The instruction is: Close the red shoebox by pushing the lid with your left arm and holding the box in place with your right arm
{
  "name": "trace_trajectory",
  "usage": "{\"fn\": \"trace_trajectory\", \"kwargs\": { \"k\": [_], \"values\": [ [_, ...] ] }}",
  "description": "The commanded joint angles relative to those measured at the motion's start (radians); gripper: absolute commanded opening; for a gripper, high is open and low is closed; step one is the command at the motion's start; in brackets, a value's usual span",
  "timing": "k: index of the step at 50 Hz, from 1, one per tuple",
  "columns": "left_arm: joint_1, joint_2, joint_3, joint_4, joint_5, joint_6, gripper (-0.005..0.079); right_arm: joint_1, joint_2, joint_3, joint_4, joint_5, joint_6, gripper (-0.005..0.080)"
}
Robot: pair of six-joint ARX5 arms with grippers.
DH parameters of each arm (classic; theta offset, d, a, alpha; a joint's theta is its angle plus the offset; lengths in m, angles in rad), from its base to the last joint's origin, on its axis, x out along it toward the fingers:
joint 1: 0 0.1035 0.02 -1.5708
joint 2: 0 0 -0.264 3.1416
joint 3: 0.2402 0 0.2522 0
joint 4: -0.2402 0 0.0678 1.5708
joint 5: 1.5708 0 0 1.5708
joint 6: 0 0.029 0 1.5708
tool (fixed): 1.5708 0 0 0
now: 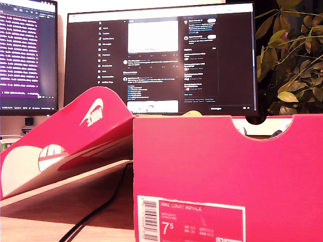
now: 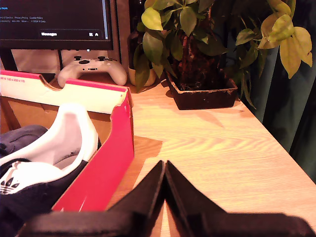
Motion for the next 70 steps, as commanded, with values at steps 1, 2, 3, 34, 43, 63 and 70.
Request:
{"fn": "trace_trajectory", "kwargs": {
  "k": [1,2,3,34,43,63,70],
  "values": [
    [-0.003,-0.008,-0.034,-0.003,0.002,-0.003,-0.0019,0.001,-0.006,-0.011,0.011,0.004,-0.016,-0.0012],
    [-0.003,-0.008,-0.034,-0.003,0.002,-0.003,-0.0019,0.001,-0.006,-0.011,0.011,0.003,-0.016,-0.0012],
    [-0.003,-0.008,-0.034,-0.003,0.002,-0.003,-0.0019,0.001,-0.006,-0.011,0.011,0.002,-0.016,-0.0012],
    [-0.003,-0.008,-0.034,0.017,0.032,-0.041,-0.0019,0.002,-0.006,-0.008,0.018,-0.028,0.263,-0.0012],
    [-0.003,-0.008,-0.018,0.079,0.114,-0.202,-0.0019,0.002,-0.006,0.028,0.023,-0.192,0.313,-0.0012],
    [-0.002,0.126,0.097,0.105,0.283,-0.348,-0.0019,-0.002,0.072,0.124,-0.077,-0.216,0.485,-0.0012],
    [-0.001,0.265,0.138,0.149,0.316,-0.344,-0.0019,-0.002,0.153,0.124,-0.080,-0.219,0.521,-0.0012]
  ]
}}
